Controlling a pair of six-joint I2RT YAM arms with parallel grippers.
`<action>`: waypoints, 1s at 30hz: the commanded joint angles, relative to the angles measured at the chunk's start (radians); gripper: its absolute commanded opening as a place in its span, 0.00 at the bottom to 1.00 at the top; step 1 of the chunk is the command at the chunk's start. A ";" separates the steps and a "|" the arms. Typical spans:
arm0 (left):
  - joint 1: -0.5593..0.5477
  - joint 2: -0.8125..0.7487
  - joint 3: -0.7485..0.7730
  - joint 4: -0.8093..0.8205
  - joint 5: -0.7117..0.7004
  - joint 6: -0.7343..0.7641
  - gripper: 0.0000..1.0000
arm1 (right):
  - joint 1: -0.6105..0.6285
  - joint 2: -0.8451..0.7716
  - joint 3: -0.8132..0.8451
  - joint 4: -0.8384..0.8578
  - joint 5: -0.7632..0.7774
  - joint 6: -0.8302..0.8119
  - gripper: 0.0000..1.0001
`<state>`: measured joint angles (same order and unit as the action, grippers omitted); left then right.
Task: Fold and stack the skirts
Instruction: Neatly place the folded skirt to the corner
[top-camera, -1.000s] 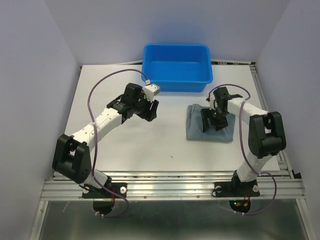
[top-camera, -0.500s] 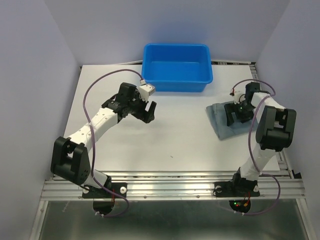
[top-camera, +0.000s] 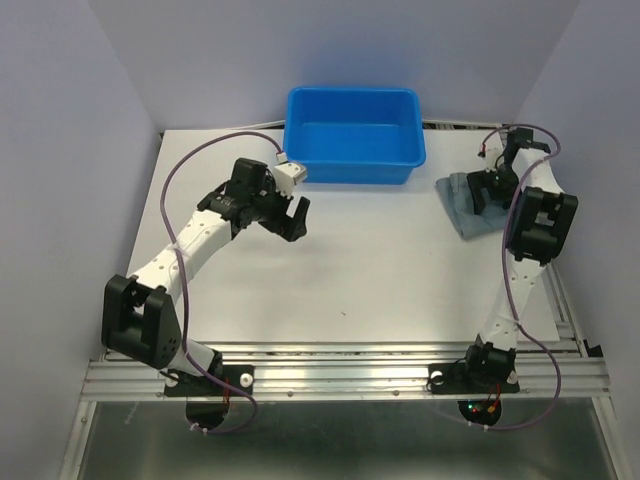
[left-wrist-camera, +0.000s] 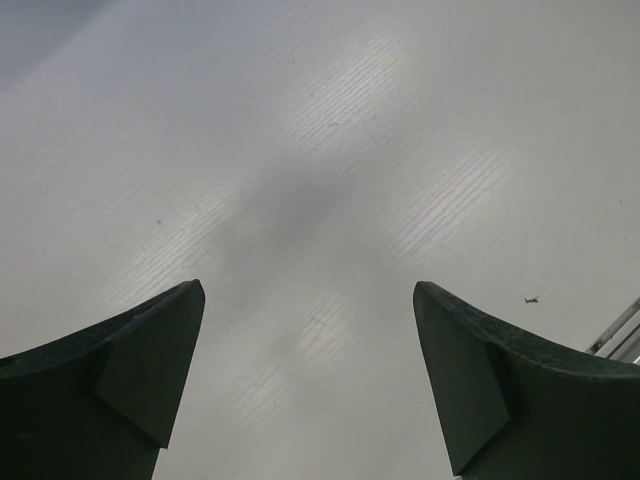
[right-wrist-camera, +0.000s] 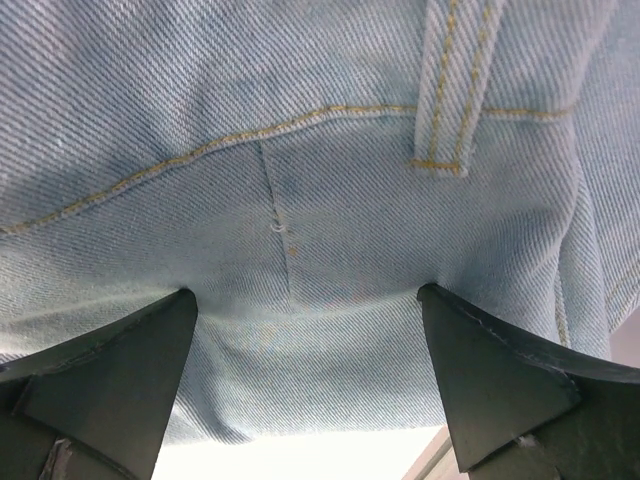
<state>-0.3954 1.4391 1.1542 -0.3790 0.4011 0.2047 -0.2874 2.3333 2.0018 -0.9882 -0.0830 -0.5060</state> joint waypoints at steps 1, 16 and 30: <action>0.018 0.000 0.038 -0.020 0.027 0.007 0.99 | -0.016 0.254 0.181 0.094 -0.015 0.015 1.00; 0.115 -0.002 0.101 -0.034 0.070 -0.025 0.99 | 0.043 0.190 0.334 0.069 -0.185 0.184 1.00; 0.288 -0.216 0.082 0.060 0.012 0.005 0.99 | 0.054 -0.403 0.091 -0.009 -0.326 0.281 1.00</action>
<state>-0.1188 1.2884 1.2133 -0.3840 0.4511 0.1864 -0.2211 2.1502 2.2021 -0.9653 -0.3305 -0.2543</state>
